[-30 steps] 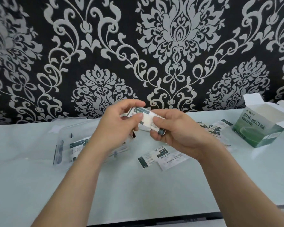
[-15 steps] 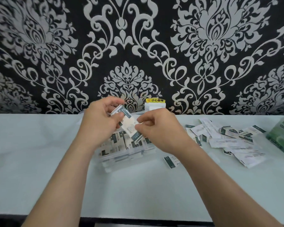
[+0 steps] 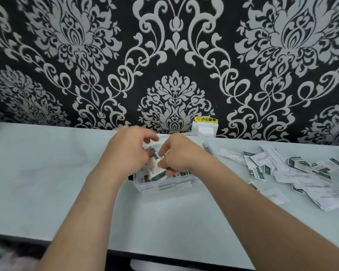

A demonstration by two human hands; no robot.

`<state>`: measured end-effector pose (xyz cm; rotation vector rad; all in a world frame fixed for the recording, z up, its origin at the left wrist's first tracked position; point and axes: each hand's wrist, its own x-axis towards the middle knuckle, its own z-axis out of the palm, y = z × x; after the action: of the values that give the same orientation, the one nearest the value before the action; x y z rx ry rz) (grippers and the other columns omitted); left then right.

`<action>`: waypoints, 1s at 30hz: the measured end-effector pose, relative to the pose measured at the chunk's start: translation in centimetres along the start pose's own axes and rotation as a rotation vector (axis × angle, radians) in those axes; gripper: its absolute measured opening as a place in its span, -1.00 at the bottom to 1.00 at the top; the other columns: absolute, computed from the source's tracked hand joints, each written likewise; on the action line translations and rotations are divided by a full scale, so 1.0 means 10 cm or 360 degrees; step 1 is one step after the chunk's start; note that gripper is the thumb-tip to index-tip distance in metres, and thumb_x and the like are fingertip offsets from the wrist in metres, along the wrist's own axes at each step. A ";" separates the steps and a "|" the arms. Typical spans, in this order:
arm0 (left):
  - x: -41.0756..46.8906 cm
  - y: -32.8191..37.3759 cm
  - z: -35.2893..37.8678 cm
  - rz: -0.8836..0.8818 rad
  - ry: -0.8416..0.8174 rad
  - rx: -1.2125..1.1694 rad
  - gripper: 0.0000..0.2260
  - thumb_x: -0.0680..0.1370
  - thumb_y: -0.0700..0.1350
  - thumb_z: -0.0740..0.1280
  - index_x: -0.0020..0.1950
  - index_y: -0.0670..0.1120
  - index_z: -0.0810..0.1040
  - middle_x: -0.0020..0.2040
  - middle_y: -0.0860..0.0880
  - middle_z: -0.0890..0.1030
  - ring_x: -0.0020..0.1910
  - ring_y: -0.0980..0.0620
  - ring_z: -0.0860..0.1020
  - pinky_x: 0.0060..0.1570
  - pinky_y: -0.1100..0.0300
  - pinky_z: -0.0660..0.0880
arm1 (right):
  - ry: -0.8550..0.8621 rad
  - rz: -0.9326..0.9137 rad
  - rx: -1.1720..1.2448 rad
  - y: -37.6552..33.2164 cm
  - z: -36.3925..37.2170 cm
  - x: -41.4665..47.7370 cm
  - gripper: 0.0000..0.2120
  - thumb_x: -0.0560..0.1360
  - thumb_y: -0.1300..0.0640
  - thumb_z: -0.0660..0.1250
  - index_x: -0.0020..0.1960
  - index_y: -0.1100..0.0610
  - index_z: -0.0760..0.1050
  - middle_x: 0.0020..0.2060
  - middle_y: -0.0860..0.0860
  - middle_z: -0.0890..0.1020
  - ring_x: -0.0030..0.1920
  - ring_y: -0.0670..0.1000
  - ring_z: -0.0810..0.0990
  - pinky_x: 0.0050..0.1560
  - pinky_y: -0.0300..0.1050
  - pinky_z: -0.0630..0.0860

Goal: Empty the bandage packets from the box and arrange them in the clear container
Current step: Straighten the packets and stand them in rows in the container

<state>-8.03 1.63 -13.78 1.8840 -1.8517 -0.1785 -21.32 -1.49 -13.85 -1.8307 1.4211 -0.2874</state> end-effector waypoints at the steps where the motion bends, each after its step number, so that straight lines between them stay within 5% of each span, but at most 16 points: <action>1: 0.00 -0.02 0.00 0.0018 0.0024 -0.0010 -0.71 0.44 -0.16 0.48 0.09 0.14 0.63 -0.05 0.13 0.53 0.10 0.03 0.44 0.07 0.10 0.43 | -0.0010 0.0021 0.0000 -0.01 0.03 0.04 -0.76 0.46 0.33 0.38 0.12 0.25 0.48 -0.24 0.13 0.68 -0.16 0.10 0.71 0.03 0.10 0.63; 5: -0.02 -0.07 -0.03 0.0011 0.0127 -0.0043 -0.76 0.43 -0.20 0.48 -0.07 0.16 0.63 -0.06 0.04 0.46 0.03 0.02 0.42 0.00 0.12 0.40 | -0.0034 0.0026 -0.0134 -0.06 0.12 0.10 -0.75 0.41 0.36 0.38 0.07 0.22 0.50 -0.23 0.11 0.69 -0.15 0.12 0.70 -0.02 0.05 0.64; 9: -0.06 0.02 -0.05 0.0122 -0.0071 0.0125 -0.75 0.43 -0.20 0.42 -0.26 0.18 0.56 -0.17 0.07 0.49 -0.03 0.01 0.46 -0.15 0.17 0.37 | 0.0131 -0.0084 -0.0469 -0.13 0.12 0.06 -0.86 0.41 0.30 0.35 -0.27 0.15 0.44 -0.36 0.04 0.51 -0.21 0.13 0.54 -0.35 -0.17 0.44; 13: -0.10 0.08 -0.12 0.0116 -0.0254 0.0095 -0.66 0.43 -0.29 0.26 -0.25 0.12 0.69 -0.43 0.17 0.49 -0.38 0.16 0.46 -0.34 0.27 0.36 | 0.0052 -0.0104 -0.0362 -0.08 -0.02 -0.02 -0.89 0.45 0.30 0.37 -0.05 0.30 0.62 -0.20 0.17 0.66 -0.12 0.15 0.63 -0.10 -0.01 0.60; 15: -0.14 0.13 -0.10 0.0200 -0.0364 0.0158 -0.65 0.46 -0.24 0.22 -0.19 0.15 0.70 -0.46 0.19 0.46 -0.35 0.17 0.43 -0.23 0.26 0.33 | 0.0116 -0.0123 -0.0171 0.00 -0.18 -0.08 -0.86 0.46 0.34 0.36 0.00 0.31 0.64 -0.11 0.20 0.69 -0.16 0.09 0.63 -0.09 -0.02 0.63; 19: -0.15 0.15 -0.02 0.0300 -0.0562 0.0329 -0.73 0.50 0.04 0.15 -0.23 0.06 0.63 -0.34 0.09 0.53 -0.12 0.16 0.41 0.15 0.06 0.24 | 0.0340 -0.0204 -0.0092 0.20 -0.45 -0.28 -0.77 0.52 0.33 0.27 0.09 0.16 0.61 -0.05 0.04 0.66 -0.29 -0.07 0.56 -0.57 -0.42 0.35; 22: -0.15 0.11 0.01 0.0243 -0.0729 0.0470 -0.60 0.45 0.14 0.00 -0.18 0.04 0.61 -0.21 0.07 0.55 0.04 0.11 0.34 0.14 0.06 0.17 | 0.0462 -0.0243 -0.0005 0.36 -0.56 -0.40 -0.72 0.56 0.32 0.17 0.05 0.10 0.62 -0.17 0.01 0.66 -0.37 -0.05 0.54 -0.48 -0.25 0.48; 25: -0.15 0.09 0.03 0.0266 -0.0733 0.0530 -0.64 0.56 0.08 0.06 -0.17 -0.02 0.59 -0.18 0.07 0.57 0.04 0.15 0.31 0.08 0.10 0.12 | 0.0599 -0.0275 0.0092 0.51 -0.61 -0.50 -0.69 0.56 0.32 0.14 -0.01 0.07 0.63 -0.20 -0.01 0.67 -0.52 -0.14 0.46 -0.53 -0.33 0.37; 28: -0.14 0.06 0.05 0.0310 -0.0666 0.0548 -0.67 0.57 0.04 0.08 -0.19 -0.05 0.57 -0.18 0.08 0.59 0.01 0.19 0.31 0.06 0.12 0.10 | 0.0783 -0.0289 0.0196 0.66 -0.66 -0.59 -0.70 0.55 0.33 0.18 -0.04 0.06 0.65 -0.24 -0.05 0.67 -0.25 0.14 0.61 -0.30 -0.07 0.55; 30: -0.13 0.06 0.06 0.0316 -0.0654 0.0531 -0.68 0.57 0.03 0.09 -0.20 0.00 0.59 -0.15 0.11 0.60 0.02 0.22 0.31 0.08 0.11 0.11 | 0.0915 -0.0255 0.0290 0.81 -0.73 -0.67 -0.70 0.54 0.33 0.20 -0.06 0.06 0.65 -0.24 -0.05 0.66 -0.27 0.18 0.57 -0.28 0.00 0.55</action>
<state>-8.94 2.79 -14.33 1.9699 -2.4637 -0.2120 -33.81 0.77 -12.74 -1.7868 1.5531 -1.0579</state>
